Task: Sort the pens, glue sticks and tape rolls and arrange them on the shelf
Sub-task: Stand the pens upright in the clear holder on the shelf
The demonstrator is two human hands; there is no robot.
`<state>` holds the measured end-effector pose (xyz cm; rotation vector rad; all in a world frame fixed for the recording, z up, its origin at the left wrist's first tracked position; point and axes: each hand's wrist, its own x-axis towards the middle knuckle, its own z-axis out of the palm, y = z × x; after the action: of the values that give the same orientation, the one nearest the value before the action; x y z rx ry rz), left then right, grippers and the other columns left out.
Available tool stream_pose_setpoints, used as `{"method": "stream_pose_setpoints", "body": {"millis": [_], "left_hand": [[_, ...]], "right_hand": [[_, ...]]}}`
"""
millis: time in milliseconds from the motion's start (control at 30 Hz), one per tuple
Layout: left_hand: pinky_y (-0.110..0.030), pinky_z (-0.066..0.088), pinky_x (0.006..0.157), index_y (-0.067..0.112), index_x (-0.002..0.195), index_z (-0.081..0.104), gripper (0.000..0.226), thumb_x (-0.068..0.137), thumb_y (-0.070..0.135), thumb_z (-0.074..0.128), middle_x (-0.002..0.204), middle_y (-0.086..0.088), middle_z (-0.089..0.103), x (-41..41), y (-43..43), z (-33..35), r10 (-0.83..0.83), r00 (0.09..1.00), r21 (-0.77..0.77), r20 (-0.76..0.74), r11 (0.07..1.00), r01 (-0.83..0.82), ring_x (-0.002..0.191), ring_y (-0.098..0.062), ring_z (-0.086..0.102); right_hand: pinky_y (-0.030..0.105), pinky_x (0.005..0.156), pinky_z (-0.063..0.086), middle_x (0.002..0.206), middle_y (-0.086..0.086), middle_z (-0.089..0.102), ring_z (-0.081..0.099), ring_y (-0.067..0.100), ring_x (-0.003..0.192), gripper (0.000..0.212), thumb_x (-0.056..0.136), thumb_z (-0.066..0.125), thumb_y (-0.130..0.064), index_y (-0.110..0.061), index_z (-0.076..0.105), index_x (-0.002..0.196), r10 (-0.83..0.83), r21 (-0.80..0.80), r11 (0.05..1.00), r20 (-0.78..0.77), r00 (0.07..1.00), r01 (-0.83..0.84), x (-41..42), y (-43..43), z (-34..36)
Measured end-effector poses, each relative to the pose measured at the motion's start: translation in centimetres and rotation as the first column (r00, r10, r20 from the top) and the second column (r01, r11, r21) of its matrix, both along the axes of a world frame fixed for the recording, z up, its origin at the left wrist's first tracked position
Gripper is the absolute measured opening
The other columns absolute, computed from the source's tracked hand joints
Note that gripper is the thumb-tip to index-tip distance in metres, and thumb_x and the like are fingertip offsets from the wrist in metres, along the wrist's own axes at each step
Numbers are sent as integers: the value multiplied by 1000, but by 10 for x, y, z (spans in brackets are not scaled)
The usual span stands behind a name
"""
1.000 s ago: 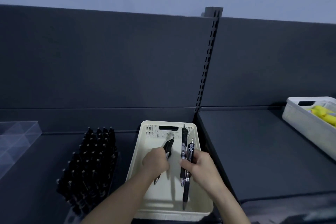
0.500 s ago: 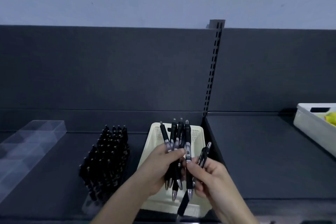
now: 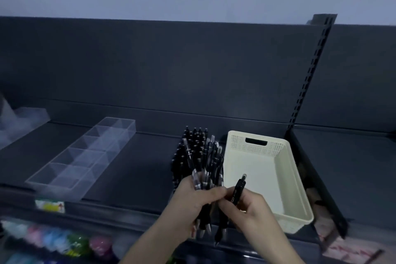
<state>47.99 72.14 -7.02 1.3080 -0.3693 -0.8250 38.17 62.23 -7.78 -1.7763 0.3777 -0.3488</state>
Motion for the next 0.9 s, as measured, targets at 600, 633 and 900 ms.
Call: {"method": "stream_pose_setpoints", "body": {"millis": [600,633,900], "left_hand": [[-26,42,70,-7,91,62,20,81,8,69,75,-12,53,101,125,-54,-4,989,193,149,981,-25,74,-21,53],[-26,42,71,-8,93,62,22,80,8,69,75,-12,54,102,126,-55,3,988,189,151,981,-32,74,-21,54],[-23,42,64,-6,92,64,17,82,7,68,75,-11,60,102,116,-58,40,983,210,179,974,-78,73,-19,58]], "right_hand": [[28,77,41,85,6,59,57,25,85,14,88,52,1,-9,59,96,-581,-407,747,-18,814,525,79,66,-7],[25,73,38,86,6,59,56,24,85,13,89,51,-1,-5,59,98,-587,-452,729,-27,809,514,83,63,-8],[29,67,40,94,15,65,61,30,87,9,93,47,-12,-5,50,87,-579,-652,703,-291,761,285,108,58,-39]]}}
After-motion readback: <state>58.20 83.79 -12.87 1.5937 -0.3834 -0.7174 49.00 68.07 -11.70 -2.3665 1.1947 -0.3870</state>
